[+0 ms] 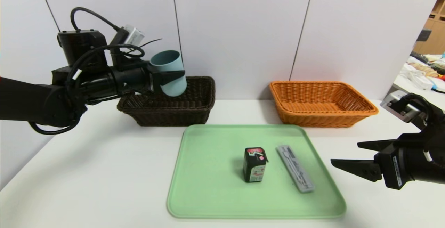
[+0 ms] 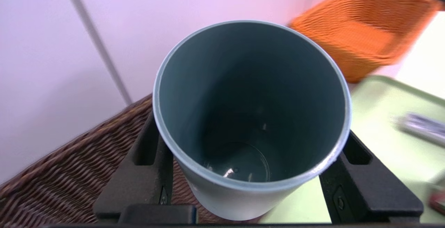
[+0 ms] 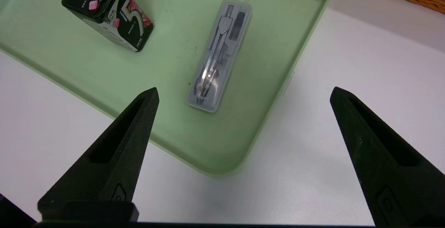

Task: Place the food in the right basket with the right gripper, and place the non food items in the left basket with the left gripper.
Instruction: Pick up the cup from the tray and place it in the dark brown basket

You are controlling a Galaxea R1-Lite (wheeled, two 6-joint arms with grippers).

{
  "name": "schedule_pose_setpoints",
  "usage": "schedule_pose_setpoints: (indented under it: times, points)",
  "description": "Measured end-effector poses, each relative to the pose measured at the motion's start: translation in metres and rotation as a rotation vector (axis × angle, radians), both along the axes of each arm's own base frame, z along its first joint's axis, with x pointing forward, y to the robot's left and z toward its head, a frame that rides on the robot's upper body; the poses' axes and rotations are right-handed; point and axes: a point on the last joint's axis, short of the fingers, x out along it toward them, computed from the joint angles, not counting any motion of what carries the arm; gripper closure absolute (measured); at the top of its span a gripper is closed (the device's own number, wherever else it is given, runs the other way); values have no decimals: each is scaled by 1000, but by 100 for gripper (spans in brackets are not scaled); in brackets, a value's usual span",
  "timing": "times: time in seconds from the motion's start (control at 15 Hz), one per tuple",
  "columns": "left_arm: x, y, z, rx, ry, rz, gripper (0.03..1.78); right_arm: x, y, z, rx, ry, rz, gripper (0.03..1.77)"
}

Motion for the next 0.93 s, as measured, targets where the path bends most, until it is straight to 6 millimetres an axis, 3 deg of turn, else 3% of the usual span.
schedule_pose_setpoints:
  times: [0.47, 0.73, 0.93]
  points:
    - [59, 14, -37, 10, 52, 189, 69, -1, -3, -5, -3, 19, -15, 10]
    - [71, 13, -54, 33, 150, 202, 69, -2, -4, -6, -4, 22, -16, 10]
    - [75, 13, -52, 45, 219, 204, 69, -2, -4, -7, -5, 25, -18, 10]
